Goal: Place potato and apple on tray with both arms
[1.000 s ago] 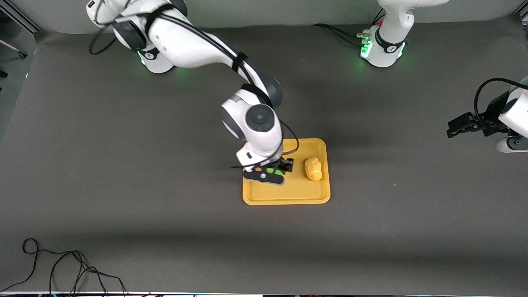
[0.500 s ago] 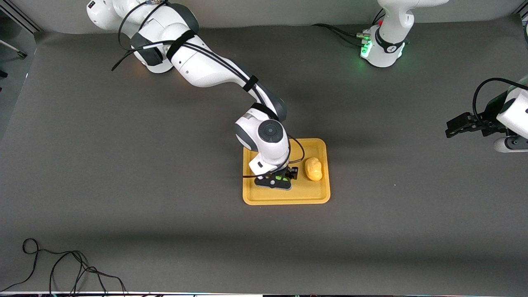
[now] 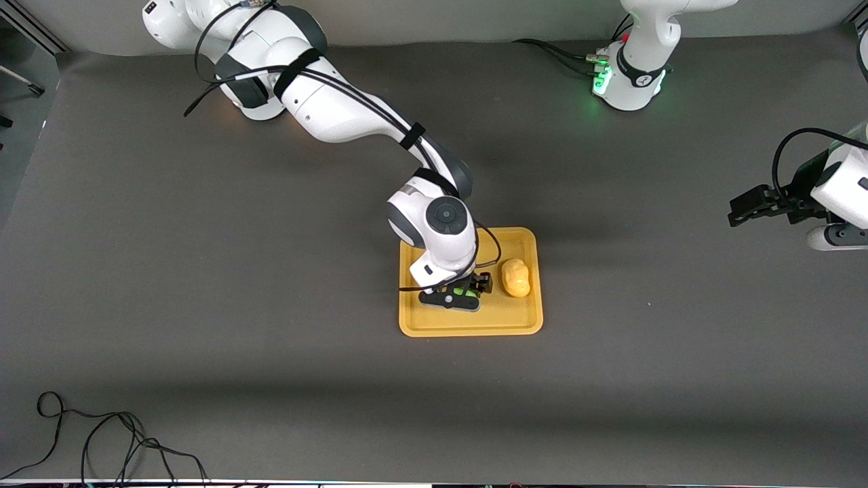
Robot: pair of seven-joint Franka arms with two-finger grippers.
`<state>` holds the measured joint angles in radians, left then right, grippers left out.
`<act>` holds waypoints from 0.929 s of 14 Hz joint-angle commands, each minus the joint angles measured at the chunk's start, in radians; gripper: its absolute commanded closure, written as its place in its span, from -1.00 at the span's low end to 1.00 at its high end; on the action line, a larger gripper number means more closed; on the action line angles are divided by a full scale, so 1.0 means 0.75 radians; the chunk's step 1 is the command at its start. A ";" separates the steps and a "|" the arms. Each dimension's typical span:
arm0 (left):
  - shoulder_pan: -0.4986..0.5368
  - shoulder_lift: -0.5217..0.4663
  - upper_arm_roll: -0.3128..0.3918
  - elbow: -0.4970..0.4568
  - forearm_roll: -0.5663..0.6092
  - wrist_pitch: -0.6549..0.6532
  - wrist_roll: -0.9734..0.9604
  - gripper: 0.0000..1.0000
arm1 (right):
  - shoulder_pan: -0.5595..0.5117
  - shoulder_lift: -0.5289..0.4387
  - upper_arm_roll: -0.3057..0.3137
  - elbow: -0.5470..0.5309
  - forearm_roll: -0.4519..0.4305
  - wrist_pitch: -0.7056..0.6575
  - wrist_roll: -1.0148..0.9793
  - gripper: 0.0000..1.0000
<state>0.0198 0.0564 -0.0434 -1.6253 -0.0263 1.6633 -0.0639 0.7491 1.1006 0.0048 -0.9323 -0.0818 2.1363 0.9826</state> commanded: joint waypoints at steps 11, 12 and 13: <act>-0.030 0.005 0.001 0.019 0.015 -0.007 -0.058 -1.00 | -0.566 -1.080 -0.015 -0.461 0.076 -0.834 -0.894 -1.00; -0.028 0.005 0.001 0.019 0.015 -0.005 -0.058 -1.00 | -0.640 -1.176 -0.015 -0.562 0.084 -0.826 -0.988 -1.00; -0.030 0.005 0.001 0.019 0.015 -0.003 -0.058 -1.00 | -0.710 -1.250 -0.019 -0.624 0.087 -0.826 -1.086 -1.00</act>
<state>0.0092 0.0565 -0.0467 -1.6241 -0.0263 1.6633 -0.0835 0.2993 0.3553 -0.0147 -1.1624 -0.0452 1.4793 0.2909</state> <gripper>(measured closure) 0.000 0.000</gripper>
